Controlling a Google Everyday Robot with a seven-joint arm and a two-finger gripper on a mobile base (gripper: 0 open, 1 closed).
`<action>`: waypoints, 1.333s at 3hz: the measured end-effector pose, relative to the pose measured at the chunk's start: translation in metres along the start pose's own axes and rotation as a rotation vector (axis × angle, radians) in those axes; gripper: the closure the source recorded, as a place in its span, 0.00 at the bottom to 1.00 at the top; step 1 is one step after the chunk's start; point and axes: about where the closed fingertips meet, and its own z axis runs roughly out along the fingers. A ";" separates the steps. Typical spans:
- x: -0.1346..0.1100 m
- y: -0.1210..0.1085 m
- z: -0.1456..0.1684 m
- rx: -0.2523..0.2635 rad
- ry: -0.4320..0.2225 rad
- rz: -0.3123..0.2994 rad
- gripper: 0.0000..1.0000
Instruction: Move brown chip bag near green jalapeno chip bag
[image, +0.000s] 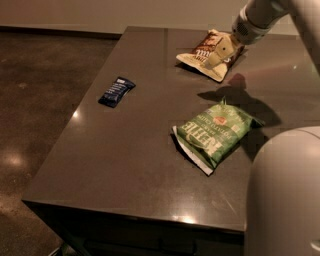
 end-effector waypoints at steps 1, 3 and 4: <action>-0.003 -0.009 0.023 0.016 -0.006 0.100 0.00; -0.019 -0.011 0.073 0.049 -0.084 0.264 0.00; -0.021 -0.009 0.088 0.067 -0.113 0.287 0.00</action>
Offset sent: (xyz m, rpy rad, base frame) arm 0.0521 0.0177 -0.0460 0.1503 -0.0273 -0.2526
